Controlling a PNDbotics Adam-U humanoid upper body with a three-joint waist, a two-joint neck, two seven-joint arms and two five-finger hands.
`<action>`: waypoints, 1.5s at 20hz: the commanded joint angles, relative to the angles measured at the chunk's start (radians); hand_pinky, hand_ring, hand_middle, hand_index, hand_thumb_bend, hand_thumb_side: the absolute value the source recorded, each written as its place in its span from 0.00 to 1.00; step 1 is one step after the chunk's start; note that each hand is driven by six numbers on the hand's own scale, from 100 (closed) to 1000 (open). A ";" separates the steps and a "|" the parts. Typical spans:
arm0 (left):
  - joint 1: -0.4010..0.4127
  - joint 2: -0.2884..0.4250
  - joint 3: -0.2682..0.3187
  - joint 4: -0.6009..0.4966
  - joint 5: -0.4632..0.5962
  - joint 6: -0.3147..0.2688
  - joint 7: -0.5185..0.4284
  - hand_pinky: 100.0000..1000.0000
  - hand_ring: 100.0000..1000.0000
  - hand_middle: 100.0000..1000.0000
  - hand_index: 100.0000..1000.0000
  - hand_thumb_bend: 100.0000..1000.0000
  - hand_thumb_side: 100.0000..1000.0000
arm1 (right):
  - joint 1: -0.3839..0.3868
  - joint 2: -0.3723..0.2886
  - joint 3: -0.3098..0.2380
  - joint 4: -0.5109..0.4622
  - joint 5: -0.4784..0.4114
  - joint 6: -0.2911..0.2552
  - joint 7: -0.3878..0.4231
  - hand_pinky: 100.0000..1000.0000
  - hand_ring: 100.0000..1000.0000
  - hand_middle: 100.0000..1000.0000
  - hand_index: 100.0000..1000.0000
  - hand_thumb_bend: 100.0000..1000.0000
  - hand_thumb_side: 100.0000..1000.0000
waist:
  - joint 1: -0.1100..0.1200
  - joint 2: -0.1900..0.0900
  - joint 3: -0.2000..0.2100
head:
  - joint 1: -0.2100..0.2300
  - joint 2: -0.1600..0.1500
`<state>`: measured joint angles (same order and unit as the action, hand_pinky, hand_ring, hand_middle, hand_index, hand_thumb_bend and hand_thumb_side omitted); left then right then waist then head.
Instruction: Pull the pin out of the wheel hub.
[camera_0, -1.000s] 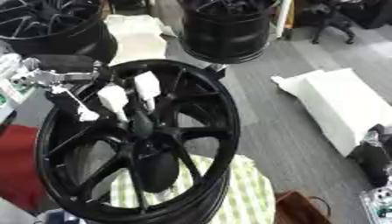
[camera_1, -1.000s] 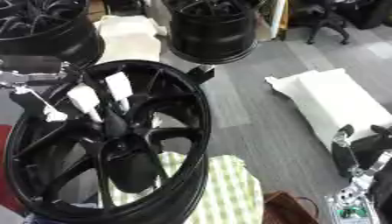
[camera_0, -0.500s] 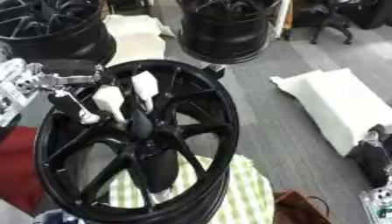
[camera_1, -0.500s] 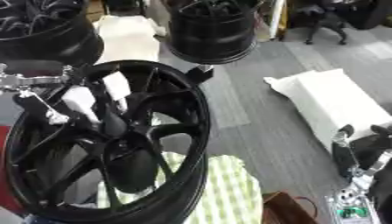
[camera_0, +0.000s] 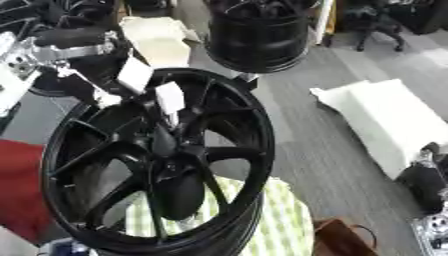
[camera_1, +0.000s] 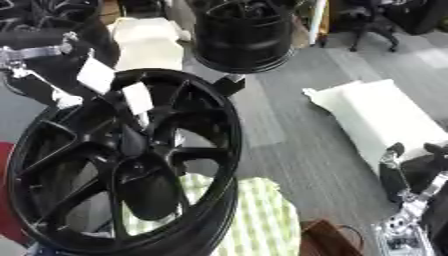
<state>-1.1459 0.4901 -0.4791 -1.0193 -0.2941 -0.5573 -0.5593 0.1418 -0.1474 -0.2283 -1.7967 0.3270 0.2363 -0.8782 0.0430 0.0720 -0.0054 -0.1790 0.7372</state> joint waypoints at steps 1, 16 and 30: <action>-0.020 0.074 0.071 -0.034 0.043 -0.350 -0.348 0.60 0.35 0.33 0.59 0.00 0.02 | -0.001 -0.021 -0.010 -0.009 0.003 0.027 -0.029 0.05 0.35 0.77 0.63 0.24 0.06 | -0.002 -0.022 0.005 | -0.004 0.001; 0.448 0.390 0.371 -0.097 0.144 -0.350 -0.348 0.61 0.43 0.45 0.74 0.08 0.12 | 0.001 -0.018 -0.023 -0.014 0.005 0.035 -0.029 0.05 0.35 0.77 0.63 0.24 0.06 | -0.006 -0.018 0.044 | -0.025 0.009; 0.660 0.256 0.609 0.041 0.022 -0.324 -0.348 0.61 0.54 0.70 0.90 0.37 0.62 | 0.007 -0.001 -0.021 -0.022 -0.006 0.050 -0.029 0.05 0.34 0.77 0.63 0.24 0.06 | -0.041 -0.008 0.053 | -0.031 0.020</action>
<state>-0.4775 0.7311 0.0905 -0.9746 -0.2705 -0.5439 -0.5727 0.1511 -0.1387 -0.2465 -1.7971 0.3226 0.2455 -0.8690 0.0012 0.0699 0.0459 -0.2121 0.7542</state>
